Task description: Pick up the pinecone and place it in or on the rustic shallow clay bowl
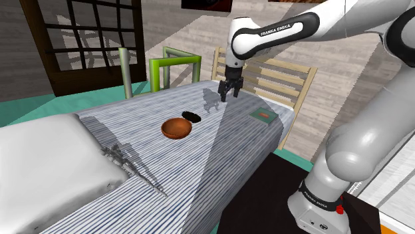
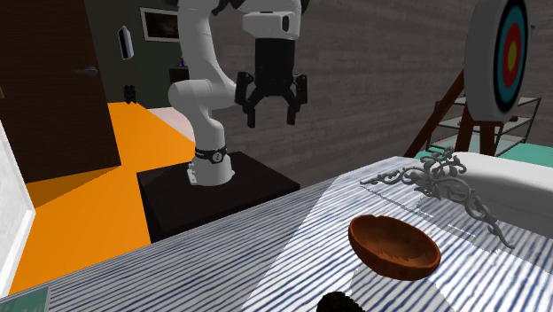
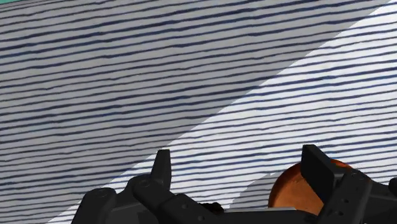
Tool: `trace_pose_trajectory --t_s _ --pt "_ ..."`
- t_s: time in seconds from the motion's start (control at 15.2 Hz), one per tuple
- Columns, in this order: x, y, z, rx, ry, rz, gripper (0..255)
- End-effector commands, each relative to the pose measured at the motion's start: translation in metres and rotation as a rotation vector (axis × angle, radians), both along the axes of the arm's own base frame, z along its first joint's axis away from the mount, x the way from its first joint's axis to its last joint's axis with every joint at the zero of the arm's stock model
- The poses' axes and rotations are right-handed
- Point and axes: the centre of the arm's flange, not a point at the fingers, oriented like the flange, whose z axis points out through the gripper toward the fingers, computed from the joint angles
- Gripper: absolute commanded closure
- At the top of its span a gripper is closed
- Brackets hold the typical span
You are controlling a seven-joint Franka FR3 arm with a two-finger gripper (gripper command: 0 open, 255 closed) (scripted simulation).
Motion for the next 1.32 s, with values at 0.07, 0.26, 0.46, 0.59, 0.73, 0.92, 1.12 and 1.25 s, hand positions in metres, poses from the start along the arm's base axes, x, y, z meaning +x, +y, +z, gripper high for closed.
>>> trace_pose_trajectory --t_s 0.07,0.26,0.46,0.59,0.73,0.92,1.12,1.25 --pt "0.031 0.001 -0.023 -0.014 -0.012 0.010 0" --pt "0.063 -0.001 -0.044 -0.027 -0.022 0.019 0" --pt "0.095 -0.002 -0.065 -0.041 -0.033 0.029 0" --pt "0.116 -0.003 -0.079 -0.050 -0.040 0.035 0" --pt "0.138 -0.004 -0.092 -0.059 -0.047 0.041 0" --pt "0.170 -0.005 -0.112 -0.073 -0.057 0.050 0" --pt "0.195 -0.006 -0.128 -0.083 -0.065 0.057 0" --pt "0.195 -0.007 -0.138 -0.083 -0.065 0.057 0"
